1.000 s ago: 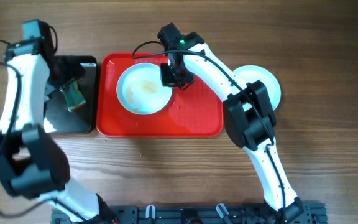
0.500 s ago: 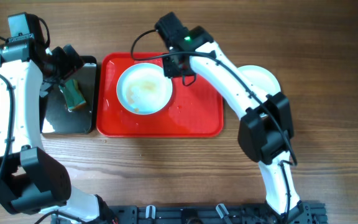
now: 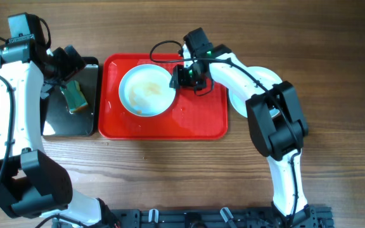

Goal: Clean dirty plates on tray and stack at the side
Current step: 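Lift the cleaned plate with the right gripper and tilt it up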

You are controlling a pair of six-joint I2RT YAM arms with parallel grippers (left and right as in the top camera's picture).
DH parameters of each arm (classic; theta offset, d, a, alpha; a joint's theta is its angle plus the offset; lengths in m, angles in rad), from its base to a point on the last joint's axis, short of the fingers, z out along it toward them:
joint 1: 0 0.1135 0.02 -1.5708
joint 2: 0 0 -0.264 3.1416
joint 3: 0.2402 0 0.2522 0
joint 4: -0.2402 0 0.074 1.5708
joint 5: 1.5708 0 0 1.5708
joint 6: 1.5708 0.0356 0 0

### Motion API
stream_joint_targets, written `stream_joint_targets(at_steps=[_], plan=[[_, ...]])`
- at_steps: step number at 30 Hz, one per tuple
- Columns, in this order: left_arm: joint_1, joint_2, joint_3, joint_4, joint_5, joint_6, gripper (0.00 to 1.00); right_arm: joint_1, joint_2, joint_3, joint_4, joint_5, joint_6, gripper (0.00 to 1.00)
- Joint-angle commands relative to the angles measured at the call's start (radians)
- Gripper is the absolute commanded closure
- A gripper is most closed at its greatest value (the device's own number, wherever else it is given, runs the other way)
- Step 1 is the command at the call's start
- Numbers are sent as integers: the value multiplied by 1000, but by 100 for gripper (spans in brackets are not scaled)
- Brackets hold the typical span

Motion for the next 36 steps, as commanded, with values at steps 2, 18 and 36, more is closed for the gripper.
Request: stream_joint_targets(at_steps=[2, 18, 36], plan=[[-2, 1, 5, 0, 13, 2, 0, 17, 55, -8, 26, -24, 102, 64], [-3, 1, 5, 0, 13, 2, 0, 18, -34, 6, -23, 147, 79, 96], [-3, 1, 5, 0, 13, 2, 0, 367, -399, 5, -175, 1611, -203, 96]])
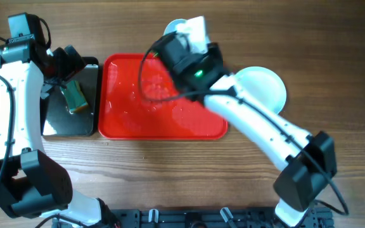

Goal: Clean dirty plates on tray and stack at the side
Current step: 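Lift the cleaned plate with the right gripper and tilt it up, then carry the plate right and lower it onto the plate stack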

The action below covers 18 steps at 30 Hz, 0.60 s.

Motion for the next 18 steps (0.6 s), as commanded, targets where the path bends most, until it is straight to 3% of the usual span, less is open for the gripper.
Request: stream_joint_targets(at_steps=[1, 8, 13, 15, 18], plan=[[-3, 1, 5, 0, 13, 2, 0, 97, -3, 2, 1, 278, -18, 96], [-3, 1, 5, 0, 13, 1, 0, 154, -3, 2, 1, 420, -23, 96], [-3, 1, 5, 0, 13, 2, 0, 154, -3, 2, 1, 381, -18, 96], [-3, 1, 5, 0, 13, 2, 0, 153, -3, 2, -5, 265, -18, 96], [-3, 1, 5, 0, 13, 2, 0, 134, -3, 2, -39, -105, -14, 96]])
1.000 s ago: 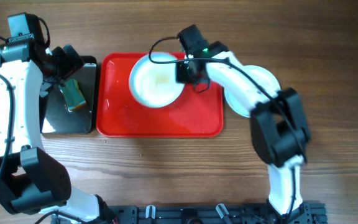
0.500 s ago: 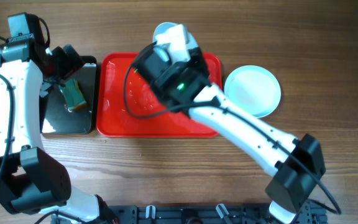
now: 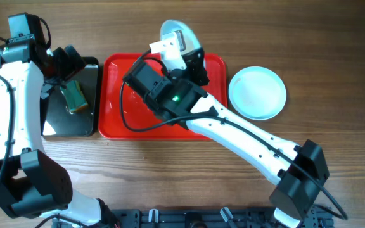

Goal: Clean dirty plates on tray and stack at the side
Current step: 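Carry the plate right and lower it onto the plate stack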

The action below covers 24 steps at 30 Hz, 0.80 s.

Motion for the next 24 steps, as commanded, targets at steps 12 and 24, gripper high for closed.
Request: stream_joint_targets(at_steps=[12, 24], plan=[[-3, 1, 5, 0, 13, 2, 0, -524, -4, 2, -199, -1383, 63, 96], [-3, 1, 5, 0, 13, 2, 0, -1020, -6, -253, -193, -1387, 38, 96]])
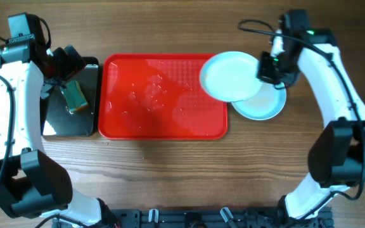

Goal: Clean dirty plates on tray and stack at the side
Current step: 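Carry the plate right and lower it onto the plate stack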

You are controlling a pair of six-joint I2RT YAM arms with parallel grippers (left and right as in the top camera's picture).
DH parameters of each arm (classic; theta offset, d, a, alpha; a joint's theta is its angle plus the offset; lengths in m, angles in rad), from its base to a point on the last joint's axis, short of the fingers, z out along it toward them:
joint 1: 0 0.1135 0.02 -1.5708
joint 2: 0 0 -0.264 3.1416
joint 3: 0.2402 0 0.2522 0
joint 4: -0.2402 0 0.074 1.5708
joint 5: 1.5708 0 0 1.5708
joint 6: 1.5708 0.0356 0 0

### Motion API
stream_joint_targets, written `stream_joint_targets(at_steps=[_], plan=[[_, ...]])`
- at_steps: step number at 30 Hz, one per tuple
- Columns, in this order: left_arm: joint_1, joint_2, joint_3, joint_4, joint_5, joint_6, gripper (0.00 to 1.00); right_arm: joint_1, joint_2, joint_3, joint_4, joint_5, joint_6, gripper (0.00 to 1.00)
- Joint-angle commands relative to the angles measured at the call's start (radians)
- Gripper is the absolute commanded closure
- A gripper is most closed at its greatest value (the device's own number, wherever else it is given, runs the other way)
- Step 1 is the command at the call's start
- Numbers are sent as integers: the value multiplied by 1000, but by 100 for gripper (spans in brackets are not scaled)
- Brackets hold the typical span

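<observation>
The red tray (pixel 163 123) lies mid-table with no plates on it, only wet smears. My right gripper (pixel 266 67) is shut on the right rim of a white plate (pixel 228 76). That plate hangs over the tray's right edge and partly covers a second white plate (pixel 262 107) lying on the table to the right of the tray. At the far left my left gripper (pixel 68 79) hovers over a black tray (pixel 90 117), shut on a green and yellow sponge (pixel 75 95).
The wooden table (pixel 170 171) extends in front of both trays. The right arm reaches in from the right edge, and its cable (pixel 255 25) loops behind the gripper. A black rail (pixel 189 218) runs along the near edge.
The right gripper has moved with the plate from the tray's far edge to its right side, above the plate on the table. The plate now shows flat instead of tilted. The left arm is unchanged.
First the right gripper was at the rim of a stained white plate lying on the red tray. Then the tray was bare, with the plate raised at its far edge. After that the plate was tilted there, and now it is over the second plate.
</observation>
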Motion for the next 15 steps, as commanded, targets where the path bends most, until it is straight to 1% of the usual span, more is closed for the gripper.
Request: stream_joint_targets(at_steps=[1, 5, 8, 11, 13, 15], plan=[[-3, 1, 5, 0, 12, 1, 0, -142, -5, -141, 75, -26, 15, 96], [-2, 1, 5, 0, 13, 1, 0, -240, -5, -250, 172, -45, -3, 96], [-3, 1, 5, 0, 13, 2, 0, -238, -5, -290, 185, -48, -37, 96], [-3, 1, 5, 0, 13, 2, 0, -230, -5, -292, 159, -53, -45, 96], [-3, 1, 5, 0, 13, 2, 0, -221, -5, -291, 141, -89, -82, 95], [-2, 1, 5, 0, 13, 1, 0, -216, -5, -291, 129, -93, -90, 78]])
